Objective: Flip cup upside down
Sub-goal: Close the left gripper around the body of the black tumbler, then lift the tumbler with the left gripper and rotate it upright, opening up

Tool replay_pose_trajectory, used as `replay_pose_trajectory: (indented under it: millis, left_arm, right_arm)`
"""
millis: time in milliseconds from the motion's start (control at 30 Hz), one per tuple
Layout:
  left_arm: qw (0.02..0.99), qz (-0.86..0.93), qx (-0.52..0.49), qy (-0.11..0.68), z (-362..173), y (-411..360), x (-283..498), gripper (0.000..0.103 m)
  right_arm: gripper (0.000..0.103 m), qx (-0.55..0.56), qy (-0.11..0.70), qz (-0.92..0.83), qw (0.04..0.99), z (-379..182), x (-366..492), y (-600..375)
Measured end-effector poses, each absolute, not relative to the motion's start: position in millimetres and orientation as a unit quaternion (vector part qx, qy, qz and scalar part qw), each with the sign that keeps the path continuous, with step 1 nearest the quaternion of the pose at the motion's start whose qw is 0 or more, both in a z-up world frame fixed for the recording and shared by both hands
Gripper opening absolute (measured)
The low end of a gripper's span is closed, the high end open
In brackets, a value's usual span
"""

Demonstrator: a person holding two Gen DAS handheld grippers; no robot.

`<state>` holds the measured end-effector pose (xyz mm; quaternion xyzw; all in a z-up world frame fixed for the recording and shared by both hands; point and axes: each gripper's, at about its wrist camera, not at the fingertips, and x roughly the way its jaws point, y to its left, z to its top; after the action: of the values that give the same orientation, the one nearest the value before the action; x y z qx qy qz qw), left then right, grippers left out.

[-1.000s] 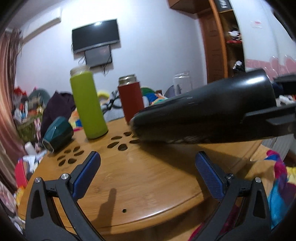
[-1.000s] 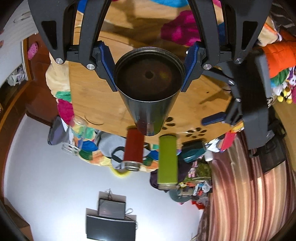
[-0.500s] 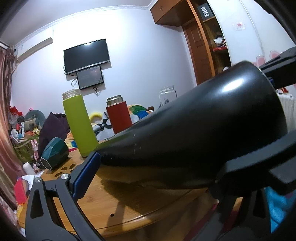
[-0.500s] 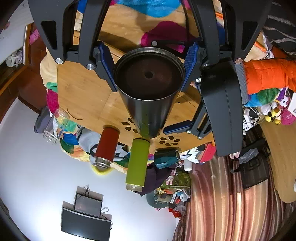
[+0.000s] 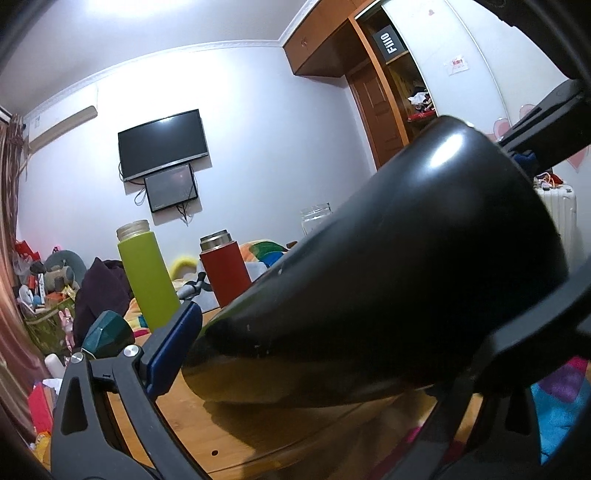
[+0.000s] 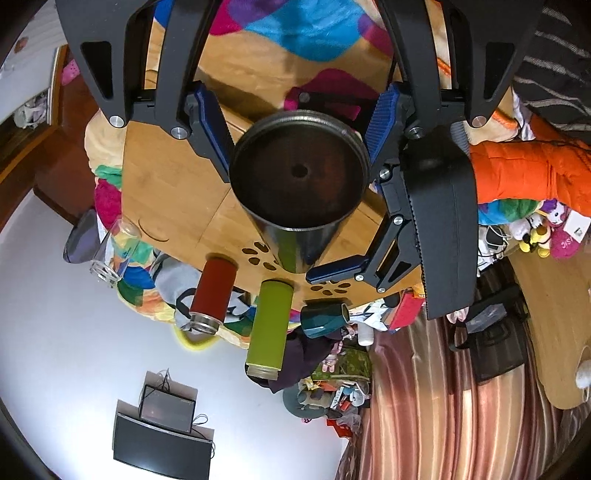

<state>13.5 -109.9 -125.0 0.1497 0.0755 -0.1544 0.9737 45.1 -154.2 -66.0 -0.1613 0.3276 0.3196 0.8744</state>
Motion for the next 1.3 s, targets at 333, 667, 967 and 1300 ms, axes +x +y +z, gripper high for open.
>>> replay_pose_trajectory:
  millis: [333, 667, 967, 1300]
  left_arm:
    - [0.977, -0.136, 0.147, 0.074, -116, -106, 12, 0.087]
    - [0.98, -0.137, 0.093, 0.114, -77, -80, 19, 0.064]
    - [0.969, -0.158, 0.047, 0.183, -45, -56, 52, 0.064]
    - [0.951, -0.189, 0.029, 0.242, -33, -43, 92, 0.064]
  right_arm:
    - [0.069, -0.142, 0.297, 0.303, 0.894, -46, 31, -178]
    - [0.07, -0.103, 0.284, 0.262, 0.916, -43, 46, -190]
    - [0.07, -0.06, 0.266, 0.245, 0.93, -47, 68, -190]
    - [0.07, -0.015, 0.262, 0.237, 0.935, -59, 93, -188]
